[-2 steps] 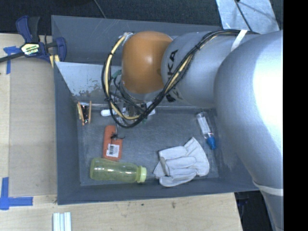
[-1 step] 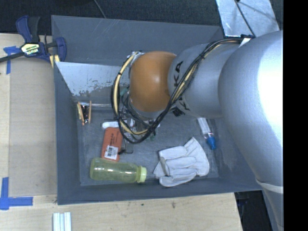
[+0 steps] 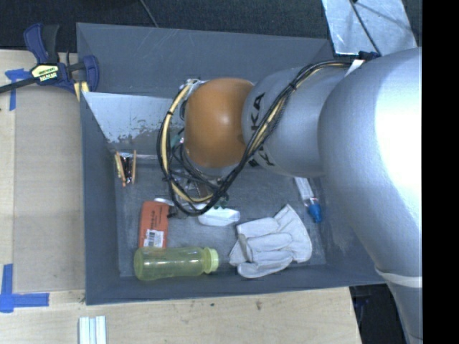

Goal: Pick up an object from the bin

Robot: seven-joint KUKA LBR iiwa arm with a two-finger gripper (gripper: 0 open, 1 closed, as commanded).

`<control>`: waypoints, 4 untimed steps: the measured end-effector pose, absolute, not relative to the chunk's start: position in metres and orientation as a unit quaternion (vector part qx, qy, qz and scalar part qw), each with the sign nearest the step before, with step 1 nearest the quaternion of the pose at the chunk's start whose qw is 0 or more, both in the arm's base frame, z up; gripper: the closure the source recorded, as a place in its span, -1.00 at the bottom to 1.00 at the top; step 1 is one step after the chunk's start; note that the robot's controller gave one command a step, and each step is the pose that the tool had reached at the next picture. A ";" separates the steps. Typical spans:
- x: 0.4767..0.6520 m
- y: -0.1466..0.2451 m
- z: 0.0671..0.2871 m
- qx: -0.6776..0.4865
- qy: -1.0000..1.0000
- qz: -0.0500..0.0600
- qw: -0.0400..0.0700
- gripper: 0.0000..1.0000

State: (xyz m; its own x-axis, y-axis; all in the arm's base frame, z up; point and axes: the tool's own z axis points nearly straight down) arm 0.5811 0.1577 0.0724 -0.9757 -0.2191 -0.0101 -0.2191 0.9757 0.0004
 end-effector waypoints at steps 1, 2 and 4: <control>0.581 0.158 0.072 -0.110 0.994 0.001 0.005 1.00; 0.577 0.152 0.180 -0.122 0.993 0.000 0.001 1.00; 0.578 0.149 0.228 -0.132 0.991 0.000 -0.001 1.00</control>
Offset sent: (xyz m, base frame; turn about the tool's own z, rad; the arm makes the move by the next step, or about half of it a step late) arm -0.0050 -0.0051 0.1072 -0.0245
